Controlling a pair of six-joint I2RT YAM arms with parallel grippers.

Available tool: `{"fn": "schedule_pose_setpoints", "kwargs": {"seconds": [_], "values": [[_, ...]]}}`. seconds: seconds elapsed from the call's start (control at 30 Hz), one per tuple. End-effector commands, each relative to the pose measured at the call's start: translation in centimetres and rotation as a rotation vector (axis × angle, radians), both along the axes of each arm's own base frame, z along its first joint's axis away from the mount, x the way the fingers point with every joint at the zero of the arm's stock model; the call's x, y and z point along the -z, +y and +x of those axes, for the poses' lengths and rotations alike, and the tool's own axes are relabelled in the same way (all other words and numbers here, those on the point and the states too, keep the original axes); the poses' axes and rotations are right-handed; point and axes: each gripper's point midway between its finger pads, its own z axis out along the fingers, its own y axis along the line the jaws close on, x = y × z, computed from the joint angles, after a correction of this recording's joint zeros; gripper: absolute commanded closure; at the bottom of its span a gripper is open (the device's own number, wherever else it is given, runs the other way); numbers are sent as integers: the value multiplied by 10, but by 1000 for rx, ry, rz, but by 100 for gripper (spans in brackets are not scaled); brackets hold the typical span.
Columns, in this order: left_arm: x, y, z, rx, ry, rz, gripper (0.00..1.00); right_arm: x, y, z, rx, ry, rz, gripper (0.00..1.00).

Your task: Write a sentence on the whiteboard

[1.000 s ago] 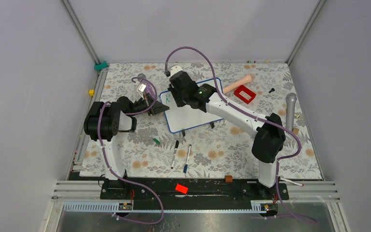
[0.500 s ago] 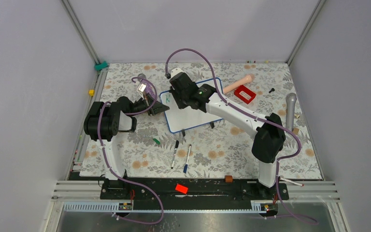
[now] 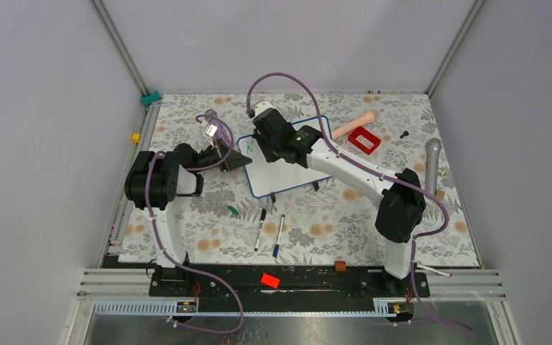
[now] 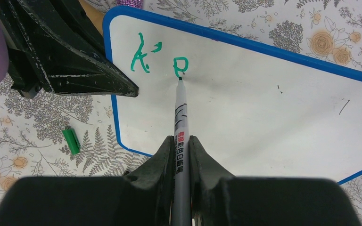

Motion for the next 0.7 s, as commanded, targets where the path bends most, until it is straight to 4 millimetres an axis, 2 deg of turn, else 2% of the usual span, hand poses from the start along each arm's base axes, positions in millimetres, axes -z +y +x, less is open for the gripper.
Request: {"fn": "schedule_pose_setpoints", "kwargs": {"seconds": [0.0, 0.33, 0.67], "values": [[9, -2, -12, 48, -88, 39, 100, -29, -10, 5, 16, -72, 44, 100], [9, -2, -12, 48, -88, 39, 100, -36, -16, 4, 9, -59, 106, 100], [9, -2, -11, 46, -87, 39, 100, -34, -16, 13, 23, -59, 115, 100]]}}
